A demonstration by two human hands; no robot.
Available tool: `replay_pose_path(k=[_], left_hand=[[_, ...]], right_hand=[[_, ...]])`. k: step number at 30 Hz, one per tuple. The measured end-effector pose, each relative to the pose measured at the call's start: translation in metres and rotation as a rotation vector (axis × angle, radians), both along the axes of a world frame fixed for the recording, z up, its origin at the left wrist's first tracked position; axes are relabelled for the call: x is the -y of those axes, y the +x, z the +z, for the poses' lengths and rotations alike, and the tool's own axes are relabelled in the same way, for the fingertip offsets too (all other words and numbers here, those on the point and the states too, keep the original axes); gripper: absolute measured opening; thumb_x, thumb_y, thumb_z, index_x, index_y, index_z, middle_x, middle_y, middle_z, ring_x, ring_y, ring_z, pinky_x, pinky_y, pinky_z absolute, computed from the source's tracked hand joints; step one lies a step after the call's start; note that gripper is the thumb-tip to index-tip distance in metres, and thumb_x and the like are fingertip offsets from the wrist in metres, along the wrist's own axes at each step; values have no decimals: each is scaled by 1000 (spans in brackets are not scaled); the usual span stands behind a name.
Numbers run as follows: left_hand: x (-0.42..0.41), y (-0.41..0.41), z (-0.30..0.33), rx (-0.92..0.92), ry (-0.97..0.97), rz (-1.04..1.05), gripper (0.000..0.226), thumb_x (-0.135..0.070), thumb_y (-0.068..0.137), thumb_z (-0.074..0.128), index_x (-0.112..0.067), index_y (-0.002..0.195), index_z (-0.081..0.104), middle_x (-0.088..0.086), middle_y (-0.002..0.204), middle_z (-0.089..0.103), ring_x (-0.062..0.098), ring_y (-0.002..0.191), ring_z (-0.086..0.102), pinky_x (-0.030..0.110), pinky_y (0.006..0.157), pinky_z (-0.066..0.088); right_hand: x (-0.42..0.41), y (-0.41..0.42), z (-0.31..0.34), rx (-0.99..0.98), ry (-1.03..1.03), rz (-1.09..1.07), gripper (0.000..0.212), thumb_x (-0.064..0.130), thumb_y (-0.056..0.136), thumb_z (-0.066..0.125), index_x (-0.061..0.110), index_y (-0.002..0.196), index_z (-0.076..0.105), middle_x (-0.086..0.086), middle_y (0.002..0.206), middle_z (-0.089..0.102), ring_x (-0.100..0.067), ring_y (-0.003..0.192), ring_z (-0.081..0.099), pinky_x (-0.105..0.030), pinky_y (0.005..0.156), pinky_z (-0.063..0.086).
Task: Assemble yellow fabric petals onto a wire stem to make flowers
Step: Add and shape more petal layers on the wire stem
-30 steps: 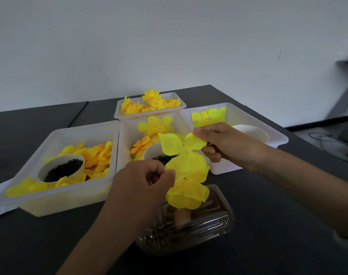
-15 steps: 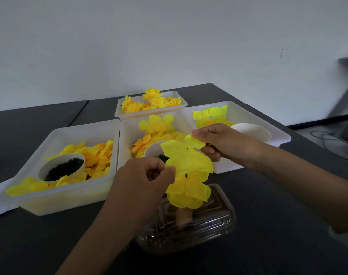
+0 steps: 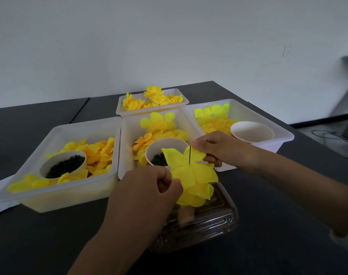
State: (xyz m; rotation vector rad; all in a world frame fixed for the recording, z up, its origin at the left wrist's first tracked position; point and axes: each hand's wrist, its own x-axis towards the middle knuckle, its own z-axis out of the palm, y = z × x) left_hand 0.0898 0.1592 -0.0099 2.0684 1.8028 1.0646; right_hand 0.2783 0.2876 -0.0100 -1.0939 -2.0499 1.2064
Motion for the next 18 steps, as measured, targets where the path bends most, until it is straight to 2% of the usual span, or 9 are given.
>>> replay_pose_path(k=[2, 5, 7, 10, 14, 16, 18], left_hand=[[3, 2, -1, -71, -20, 30, 37, -54, 78, 48, -23, 61, 58, -2, 56, 55, 11, 56, 52, 23, 52, 37], [7, 5, -4, -170, -56, 77, 36, -54, 81, 45, -24, 62, 53, -4, 57, 53, 7, 56, 51, 19, 52, 33], [9, 7, -6, -252, -74, 103, 36, -54, 81, 41, -25, 63, 50, -4, 58, 51, 7, 57, 50, 20, 52, 34], [11, 12, -11, -369, -83, 126, 38, -54, 85, 41, -24, 63, 46, -4, 59, 49, 6, 58, 49, 22, 52, 36], [10, 13, -16, -416, -85, 151, 39, -52, 88, 43, -23, 63, 44, -4, 59, 48, 7, 59, 50, 23, 52, 36], [10, 11, -18, -395, -89, 138, 40, -56, 88, 40, -25, 64, 45, -5, 60, 48, 6, 60, 50, 23, 54, 39], [11, 6, -15, -332, -69, 117, 48, -68, 84, 29, -28, 65, 47, -7, 60, 50, 4, 59, 50, 24, 56, 42]], right_hand=[[-2, -3, -5, 19, 17, 10, 44, 22, 101, 46, 11, 59, 39, -5, 53, 35, -8, 42, 33, -21, 50, 31], [-3, -4, -13, 87, 56, 20, 44, 20, 100, 48, 15, 58, 38, 12, 46, 35, -2, 41, 35, -9, 48, 33], [-3, -4, -17, 136, 103, 35, 44, 21, 99, 50, 8, 58, 43, 10, 50, 37, -3, 46, 36, -14, 50, 32], [-1, -4, -23, 137, 146, 84, 39, 19, 98, 53, -2, 65, 51, -5, 60, 41, -10, 55, 39, -22, 55, 33], [0, -3, -28, 127, 193, 89, 41, 20, 98, 54, -6, 66, 49, -7, 62, 42, -13, 57, 40, -25, 57, 32], [2, -2, -27, 131, 200, 82, 42, 21, 98, 53, -5, 65, 48, -6, 61, 40, -13, 57, 38, -24, 56, 31], [4, -1, -23, 132, 199, 40, 43, 27, 100, 48, 6, 62, 46, -1, 58, 38, -10, 54, 36, -21, 53, 30]])
